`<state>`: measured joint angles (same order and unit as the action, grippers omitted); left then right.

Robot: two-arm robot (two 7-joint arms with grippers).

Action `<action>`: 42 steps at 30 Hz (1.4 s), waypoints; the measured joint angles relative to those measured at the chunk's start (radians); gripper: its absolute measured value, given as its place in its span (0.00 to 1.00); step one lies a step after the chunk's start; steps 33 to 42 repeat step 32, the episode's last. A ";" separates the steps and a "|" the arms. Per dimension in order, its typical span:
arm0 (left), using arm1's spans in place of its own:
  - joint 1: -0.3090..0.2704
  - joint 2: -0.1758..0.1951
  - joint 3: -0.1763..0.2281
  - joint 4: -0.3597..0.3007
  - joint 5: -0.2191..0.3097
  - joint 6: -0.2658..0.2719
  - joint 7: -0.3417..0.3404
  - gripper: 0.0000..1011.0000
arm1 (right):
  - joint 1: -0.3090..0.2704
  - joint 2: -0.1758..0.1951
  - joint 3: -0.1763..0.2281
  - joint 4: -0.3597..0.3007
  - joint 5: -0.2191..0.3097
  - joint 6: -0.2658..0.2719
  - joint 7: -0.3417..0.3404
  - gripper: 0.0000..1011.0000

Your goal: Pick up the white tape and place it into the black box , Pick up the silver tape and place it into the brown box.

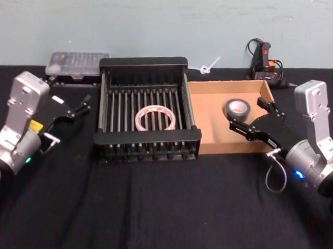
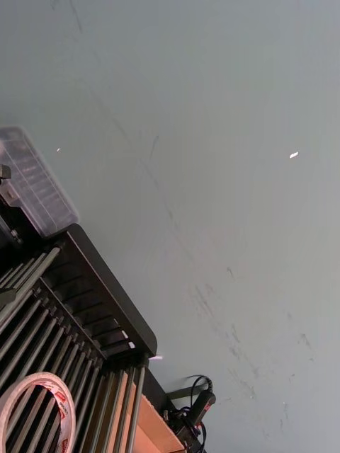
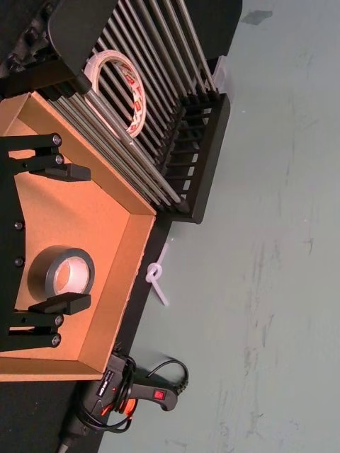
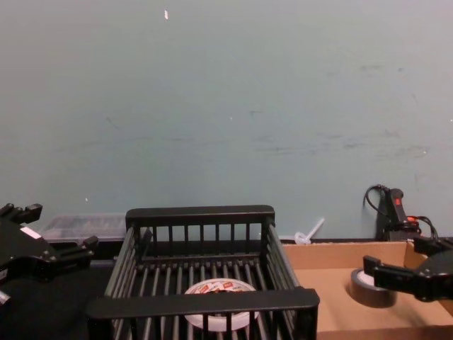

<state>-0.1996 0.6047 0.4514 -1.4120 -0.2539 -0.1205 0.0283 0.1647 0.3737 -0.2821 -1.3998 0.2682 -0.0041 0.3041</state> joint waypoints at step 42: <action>0.000 0.000 0.000 0.000 0.000 0.000 0.000 0.99 | 0.000 0.000 0.000 0.000 0.001 0.000 0.000 0.99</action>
